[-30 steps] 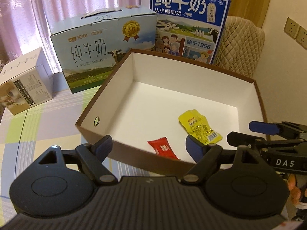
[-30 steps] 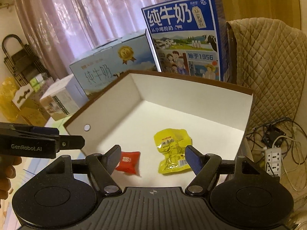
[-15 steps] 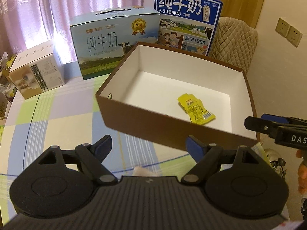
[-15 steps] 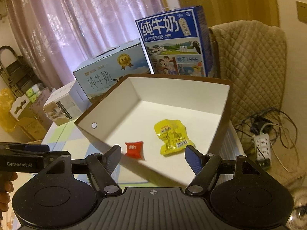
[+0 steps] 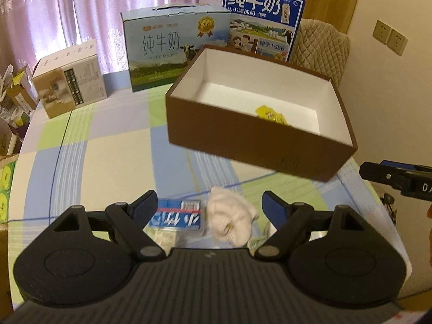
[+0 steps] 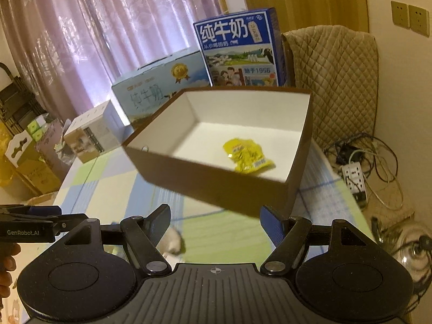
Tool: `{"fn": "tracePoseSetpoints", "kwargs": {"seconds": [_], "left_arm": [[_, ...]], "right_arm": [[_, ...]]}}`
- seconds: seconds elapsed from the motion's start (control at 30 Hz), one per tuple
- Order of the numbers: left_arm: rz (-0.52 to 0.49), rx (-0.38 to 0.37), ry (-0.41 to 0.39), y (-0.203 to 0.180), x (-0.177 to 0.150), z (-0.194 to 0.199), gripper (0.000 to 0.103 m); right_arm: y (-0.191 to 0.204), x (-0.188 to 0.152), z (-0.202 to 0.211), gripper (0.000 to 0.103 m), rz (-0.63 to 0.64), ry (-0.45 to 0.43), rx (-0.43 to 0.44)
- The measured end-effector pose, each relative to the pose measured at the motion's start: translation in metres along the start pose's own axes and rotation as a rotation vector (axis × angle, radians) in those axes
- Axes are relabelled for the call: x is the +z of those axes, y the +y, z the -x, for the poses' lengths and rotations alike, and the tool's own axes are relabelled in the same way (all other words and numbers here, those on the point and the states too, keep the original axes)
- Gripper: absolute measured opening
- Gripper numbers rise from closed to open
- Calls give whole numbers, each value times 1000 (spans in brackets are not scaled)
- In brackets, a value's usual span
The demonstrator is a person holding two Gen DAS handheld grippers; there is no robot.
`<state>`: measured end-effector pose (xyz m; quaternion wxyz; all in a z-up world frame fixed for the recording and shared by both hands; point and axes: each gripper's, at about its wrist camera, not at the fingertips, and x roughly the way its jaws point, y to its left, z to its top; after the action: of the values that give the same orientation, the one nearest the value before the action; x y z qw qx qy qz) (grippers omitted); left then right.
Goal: Organize objects
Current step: 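Move both tools back over the remaining items on the table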
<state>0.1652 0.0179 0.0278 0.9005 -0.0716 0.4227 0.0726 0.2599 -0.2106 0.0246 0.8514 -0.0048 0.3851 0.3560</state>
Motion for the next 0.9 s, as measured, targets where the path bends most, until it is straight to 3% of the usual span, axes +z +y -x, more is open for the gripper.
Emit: {"fn": "tracePoseSetpoints", "kwargs": {"seconds": [0.5, 0.9], "left_arm": [[18, 9, 47, 45, -53, 22, 81], [45, 26, 80, 56, -79, 20, 81]], "right_arm": [[41, -62, 7, 70, -3, 98, -11], [64, -88, -12, 70, 17, 183, 0]]}}
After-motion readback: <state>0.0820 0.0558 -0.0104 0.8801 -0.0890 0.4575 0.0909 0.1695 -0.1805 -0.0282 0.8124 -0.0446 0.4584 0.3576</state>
